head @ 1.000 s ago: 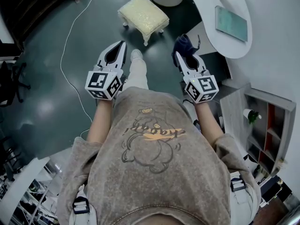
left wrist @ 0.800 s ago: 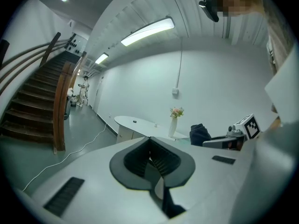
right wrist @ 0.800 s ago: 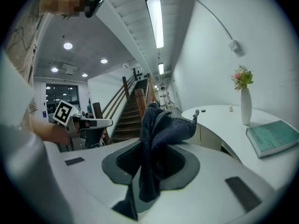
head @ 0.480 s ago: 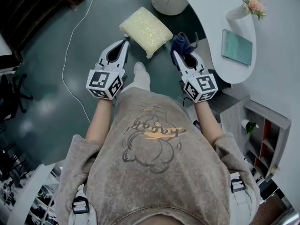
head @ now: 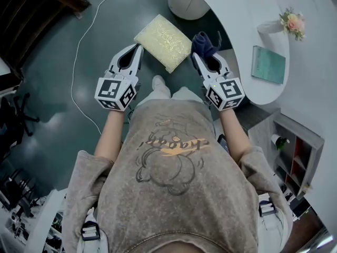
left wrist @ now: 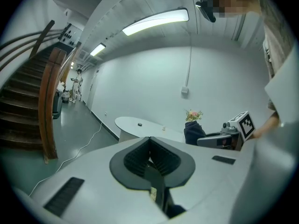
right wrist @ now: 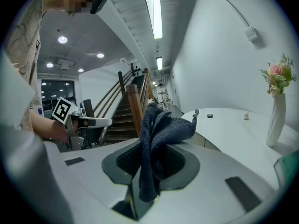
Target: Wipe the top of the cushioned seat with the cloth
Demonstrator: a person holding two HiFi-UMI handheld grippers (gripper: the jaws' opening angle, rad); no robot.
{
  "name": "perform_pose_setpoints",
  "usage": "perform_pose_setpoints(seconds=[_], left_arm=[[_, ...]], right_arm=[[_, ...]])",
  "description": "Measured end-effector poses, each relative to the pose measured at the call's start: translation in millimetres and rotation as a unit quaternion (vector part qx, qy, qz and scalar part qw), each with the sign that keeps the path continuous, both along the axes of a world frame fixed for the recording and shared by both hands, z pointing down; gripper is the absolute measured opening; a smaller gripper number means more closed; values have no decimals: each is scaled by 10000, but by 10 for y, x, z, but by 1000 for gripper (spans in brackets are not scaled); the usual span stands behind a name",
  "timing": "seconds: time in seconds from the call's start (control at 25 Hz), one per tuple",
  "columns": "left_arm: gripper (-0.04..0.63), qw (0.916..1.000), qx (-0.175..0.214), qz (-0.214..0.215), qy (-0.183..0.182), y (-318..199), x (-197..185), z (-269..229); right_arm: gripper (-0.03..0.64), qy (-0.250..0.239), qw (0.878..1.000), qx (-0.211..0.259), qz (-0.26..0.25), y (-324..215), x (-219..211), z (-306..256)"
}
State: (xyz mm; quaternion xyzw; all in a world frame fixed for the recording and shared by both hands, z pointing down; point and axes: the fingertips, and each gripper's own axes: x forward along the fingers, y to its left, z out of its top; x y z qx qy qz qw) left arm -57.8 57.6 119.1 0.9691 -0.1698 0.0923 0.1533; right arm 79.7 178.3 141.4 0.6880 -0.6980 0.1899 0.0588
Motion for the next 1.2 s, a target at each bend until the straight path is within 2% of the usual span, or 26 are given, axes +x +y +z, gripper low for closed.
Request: perform_pose_setpoints(seconds=[0.28,0.68,1.2], left_arm=[[18,9998,-51,-162,-46,-288,215,71],[18,9979,-147,-615,-122,-599,346,291],[18,9939,-256,-1046,-240,-981,337,1028]], right_arm=[[97,23,9997,-110,-224,-318,244,98],[97,74,9966,-233,-786,-745,495,331],[97,222,9846,-496,-1661,-1327,560,1125]])
